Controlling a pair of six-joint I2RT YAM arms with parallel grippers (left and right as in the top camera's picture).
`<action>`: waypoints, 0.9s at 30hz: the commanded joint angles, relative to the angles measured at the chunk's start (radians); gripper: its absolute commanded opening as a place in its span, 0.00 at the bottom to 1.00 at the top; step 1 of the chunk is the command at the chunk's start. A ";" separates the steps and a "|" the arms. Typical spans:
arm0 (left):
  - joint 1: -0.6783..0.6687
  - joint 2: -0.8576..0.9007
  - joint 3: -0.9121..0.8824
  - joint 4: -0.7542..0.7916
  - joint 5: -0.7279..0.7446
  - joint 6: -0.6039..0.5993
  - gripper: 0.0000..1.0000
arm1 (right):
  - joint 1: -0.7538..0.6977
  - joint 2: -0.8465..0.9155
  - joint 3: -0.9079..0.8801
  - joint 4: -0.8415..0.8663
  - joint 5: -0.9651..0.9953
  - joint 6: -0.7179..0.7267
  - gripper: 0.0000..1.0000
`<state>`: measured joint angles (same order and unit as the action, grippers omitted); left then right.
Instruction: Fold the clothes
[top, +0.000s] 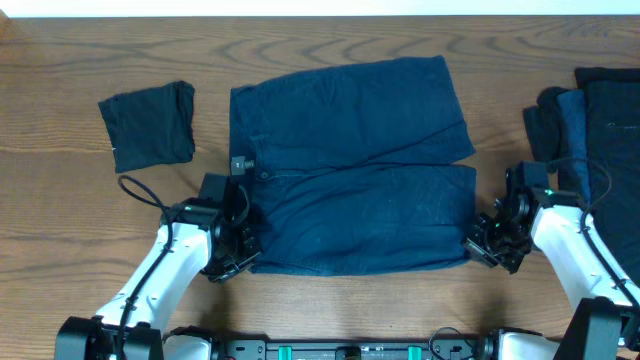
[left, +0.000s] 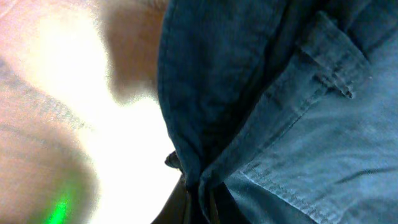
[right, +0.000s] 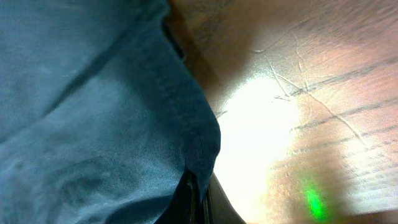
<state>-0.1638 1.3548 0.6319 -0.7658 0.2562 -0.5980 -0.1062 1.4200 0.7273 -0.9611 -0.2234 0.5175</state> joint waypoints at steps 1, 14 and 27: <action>0.001 0.003 0.048 -0.046 -0.013 0.023 0.06 | -0.004 -0.014 0.073 -0.041 0.018 -0.057 0.01; 0.001 -0.158 0.159 -0.294 -0.013 0.029 0.06 | -0.004 -0.062 0.272 -0.220 0.018 -0.097 0.01; 0.001 -0.281 0.328 -0.436 -0.034 0.029 0.06 | -0.004 -0.098 0.534 -0.239 0.017 -0.112 0.01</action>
<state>-0.1658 1.0771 0.8970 -1.1904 0.2855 -0.5781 -0.1062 1.3396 1.1877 -1.2110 -0.2546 0.4278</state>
